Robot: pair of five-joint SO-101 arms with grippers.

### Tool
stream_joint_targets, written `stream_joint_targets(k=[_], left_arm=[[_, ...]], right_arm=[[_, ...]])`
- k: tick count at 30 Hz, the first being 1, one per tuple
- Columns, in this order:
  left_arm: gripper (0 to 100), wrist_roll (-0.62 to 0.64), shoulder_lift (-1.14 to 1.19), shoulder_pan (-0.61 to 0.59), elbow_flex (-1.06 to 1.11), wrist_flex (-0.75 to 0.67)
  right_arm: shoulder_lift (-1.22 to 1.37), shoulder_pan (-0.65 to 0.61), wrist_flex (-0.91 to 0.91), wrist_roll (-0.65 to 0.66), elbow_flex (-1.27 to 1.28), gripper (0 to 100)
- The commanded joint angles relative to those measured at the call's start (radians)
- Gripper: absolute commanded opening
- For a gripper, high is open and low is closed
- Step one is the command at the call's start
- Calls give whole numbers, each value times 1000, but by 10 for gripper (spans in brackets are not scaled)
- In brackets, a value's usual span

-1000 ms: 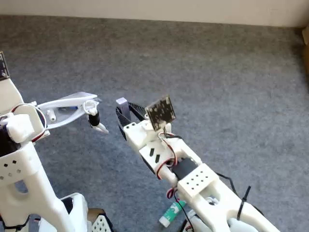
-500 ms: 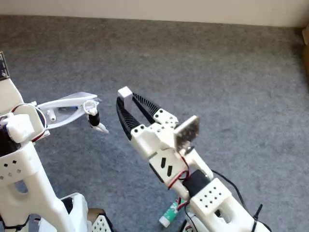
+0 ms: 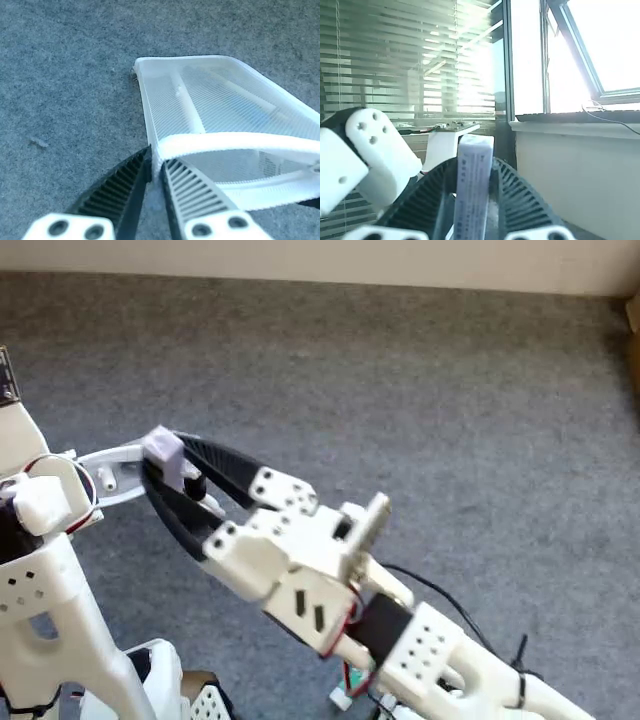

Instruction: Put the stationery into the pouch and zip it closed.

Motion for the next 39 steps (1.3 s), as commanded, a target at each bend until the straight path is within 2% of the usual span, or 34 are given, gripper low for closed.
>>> stream_joint_targets(k=[1,12,25,33,39], left_arm=[[11,6,-4,22,2,-17],[11,6,-4,22,42,-21],[11,6,-2,21,44,-21],[11,6,-2,21,44,-21],[11,6,-2,21,42,-21]], right_arm=[[139,-12,-36,0,-136,5],[450,-12,-38,0,-272,5],[476,13,-38,0,-263,5],[648,59,-44,0,-271,5],[742,62,-306,0,-263,5]])
